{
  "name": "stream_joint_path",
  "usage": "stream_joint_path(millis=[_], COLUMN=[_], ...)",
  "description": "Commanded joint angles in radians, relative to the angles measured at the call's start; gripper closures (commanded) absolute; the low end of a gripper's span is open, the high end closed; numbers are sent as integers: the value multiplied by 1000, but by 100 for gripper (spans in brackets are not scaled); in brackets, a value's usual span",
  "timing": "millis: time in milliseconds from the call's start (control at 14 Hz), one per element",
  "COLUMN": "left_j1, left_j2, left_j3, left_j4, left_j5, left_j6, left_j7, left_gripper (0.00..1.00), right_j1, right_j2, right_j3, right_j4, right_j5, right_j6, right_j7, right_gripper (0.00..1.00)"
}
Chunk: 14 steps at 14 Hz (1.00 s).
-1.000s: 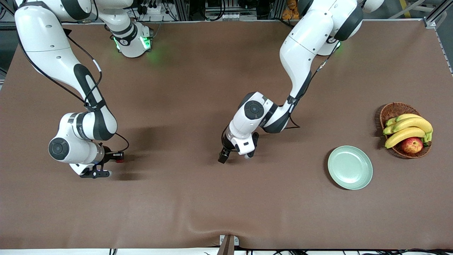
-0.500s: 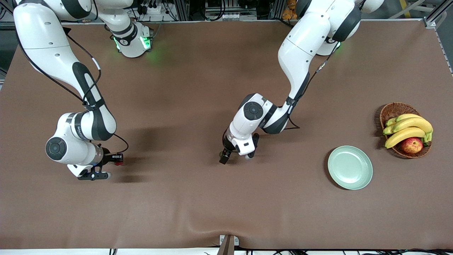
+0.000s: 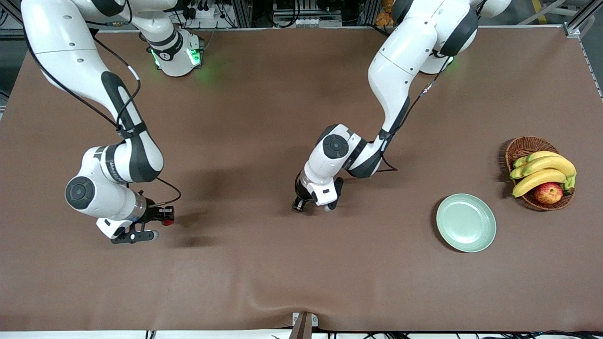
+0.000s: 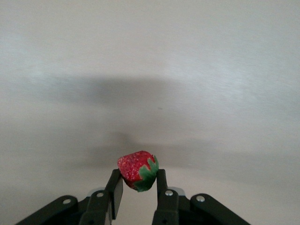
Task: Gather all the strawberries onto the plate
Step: 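Grasp the middle strawberry with the left gripper while the right gripper grasps another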
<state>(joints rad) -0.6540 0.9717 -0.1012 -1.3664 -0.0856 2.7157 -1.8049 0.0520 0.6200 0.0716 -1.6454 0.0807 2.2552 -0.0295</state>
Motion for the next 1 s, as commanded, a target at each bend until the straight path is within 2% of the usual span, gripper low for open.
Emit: stream_joint_path(millis=[0, 143, 214, 357, 571, 786, 929], left_j1=[-13, -15, -15, -13, 8, 82, 152], left_j2=[12, -24, -54, -114, -189, -235, -284], left_j3=[15, 29, 58, 116, 158, 175, 172], left_j4=[27, 26, 21, 23, 20, 12, -20], left_j5=[4, 21, 32, 59, 171, 230, 259], left_j6=[10, -3, -43, -164, -313, -417, -512], left_j7=[21, 19, 18, 21, 22, 24, 62], left_gripper=[100, 100, 100, 100, 100, 100, 100], right_j1=[45, 83, 103, 135, 180, 261, 307], right_j2=[-13, -11, -11, -10, -8, 1, 6], right_j3=[0, 0, 0, 2, 2, 2, 2], right_j4=[19, 26, 29, 32, 39, 42, 42], right_j5=[63, 77, 77, 77, 77, 86, 144], right_j6=[-9, -9, -8, -5, -3, -3, -2], right_j7=[51, 114, 155, 219, 298, 388, 418], right_gripper=[93, 93, 93, 93, 93, 93, 93])
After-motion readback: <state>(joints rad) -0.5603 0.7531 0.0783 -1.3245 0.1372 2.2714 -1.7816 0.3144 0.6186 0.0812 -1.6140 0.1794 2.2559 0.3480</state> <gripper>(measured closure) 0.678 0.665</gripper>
